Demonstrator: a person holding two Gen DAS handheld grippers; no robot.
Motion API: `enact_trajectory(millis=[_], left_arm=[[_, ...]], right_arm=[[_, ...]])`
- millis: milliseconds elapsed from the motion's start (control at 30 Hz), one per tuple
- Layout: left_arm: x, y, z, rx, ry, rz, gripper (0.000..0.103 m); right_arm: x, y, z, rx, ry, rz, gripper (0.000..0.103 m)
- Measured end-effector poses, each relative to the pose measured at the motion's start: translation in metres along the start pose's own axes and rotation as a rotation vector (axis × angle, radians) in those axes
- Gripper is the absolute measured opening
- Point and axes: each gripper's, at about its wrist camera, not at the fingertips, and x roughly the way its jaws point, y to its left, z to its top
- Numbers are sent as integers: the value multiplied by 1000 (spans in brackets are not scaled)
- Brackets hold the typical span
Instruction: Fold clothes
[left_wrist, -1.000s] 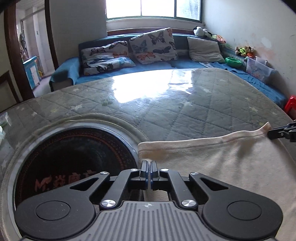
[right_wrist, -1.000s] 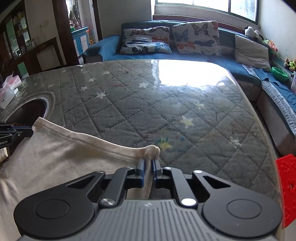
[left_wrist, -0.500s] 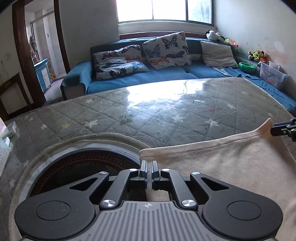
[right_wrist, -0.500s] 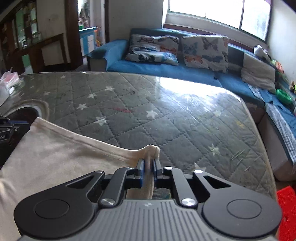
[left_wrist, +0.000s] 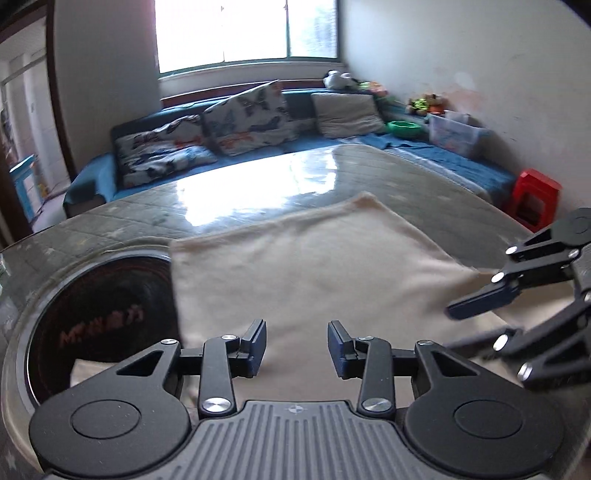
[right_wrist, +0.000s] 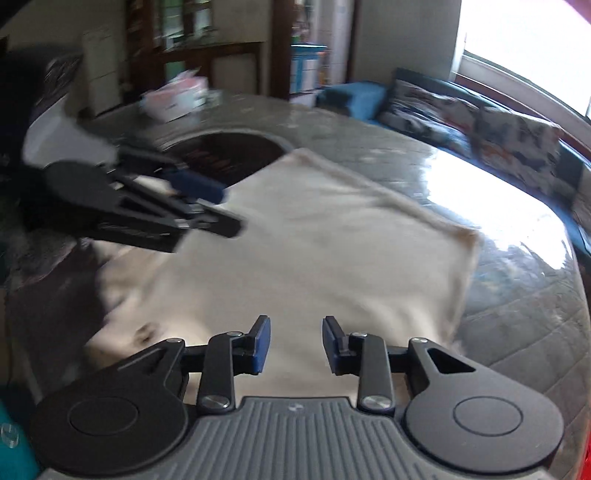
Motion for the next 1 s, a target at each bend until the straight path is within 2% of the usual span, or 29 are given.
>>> enact_trajectory(millis=[167, 300, 433, 567, 667, 933, 1000], left_arm=[[-7, -16, -21, 1, 9, -27, 40], [-11, -27, -35, 34, 5, -31, 42], [-9, -33, -45, 58, 20, -29, 43], [-13, -33, -42, 50, 6, -21, 44], [-18, -37, -36, 50, -23, -37, 47], [-16, -65, -30, 76, -41, -119, 47], [-14, -71, -32, 87, -32, -134, 47]], right_arm=[[-3, 35, -19, -41, 5, 7, 31], [-13, 53, -30, -78, -25, -44, 31], [-18, 56, -38, -35, -46, -55, 31], [-40, 47, -48, 60, -94, -55, 32], [-59, 26, -58, 146, -118, -143, 32], [-97, -71, -120, 418, -72, -545, 32], [-102, -95, -133, 479, -65, -593, 32]])
